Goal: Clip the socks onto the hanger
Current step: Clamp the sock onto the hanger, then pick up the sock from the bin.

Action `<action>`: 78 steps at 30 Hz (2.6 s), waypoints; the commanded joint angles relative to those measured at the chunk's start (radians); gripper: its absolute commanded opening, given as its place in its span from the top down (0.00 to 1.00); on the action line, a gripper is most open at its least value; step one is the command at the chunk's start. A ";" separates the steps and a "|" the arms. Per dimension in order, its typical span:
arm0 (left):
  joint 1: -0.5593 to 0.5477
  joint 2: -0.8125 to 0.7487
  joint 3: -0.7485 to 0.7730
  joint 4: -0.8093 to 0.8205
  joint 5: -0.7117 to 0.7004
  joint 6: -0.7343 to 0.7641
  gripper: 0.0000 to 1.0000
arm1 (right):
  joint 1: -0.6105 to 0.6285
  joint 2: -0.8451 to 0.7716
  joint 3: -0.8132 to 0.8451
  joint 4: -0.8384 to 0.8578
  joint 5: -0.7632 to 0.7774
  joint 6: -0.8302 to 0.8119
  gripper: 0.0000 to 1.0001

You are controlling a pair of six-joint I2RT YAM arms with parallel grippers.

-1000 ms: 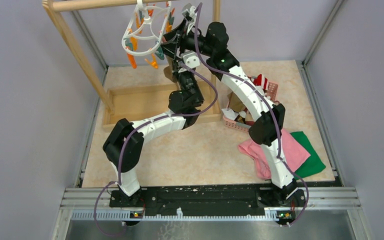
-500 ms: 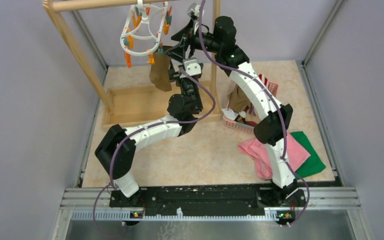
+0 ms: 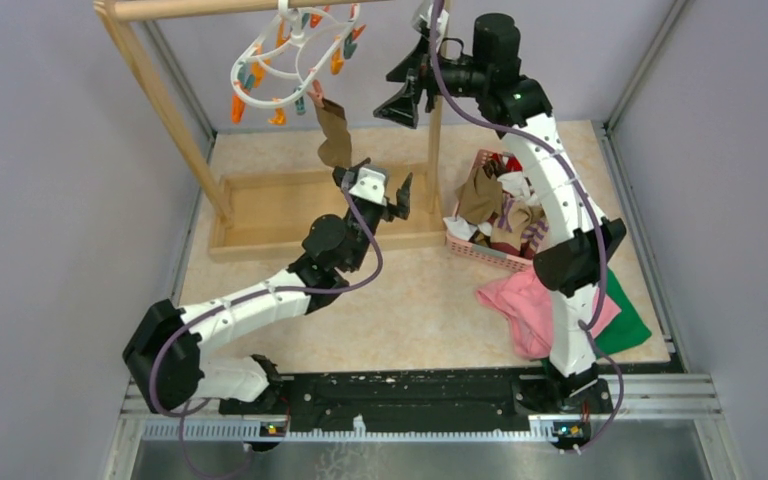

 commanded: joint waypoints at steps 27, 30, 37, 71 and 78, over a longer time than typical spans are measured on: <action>0.000 -0.362 -0.441 -0.157 0.697 -0.446 0.05 | -0.239 -0.709 -0.895 -0.508 -0.199 -0.701 0.02; 0.000 -0.355 -0.460 -0.132 0.690 -0.465 0.05 | -0.351 -0.779 -1.105 -0.285 -0.255 -0.533 0.02; 0.001 -0.288 -0.472 -0.079 0.654 -0.448 0.06 | -0.499 -0.800 -1.337 0.049 -0.080 -0.316 0.02; 0.011 -0.125 -0.562 0.219 0.604 -0.504 0.14 | -0.265 -0.488 -1.223 -0.025 0.459 -0.461 0.71; 0.011 -0.176 -0.590 0.223 0.608 -0.540 0.14 | -0.265 -0.545 -1.220 -0.035 0.382 -0.475 1.00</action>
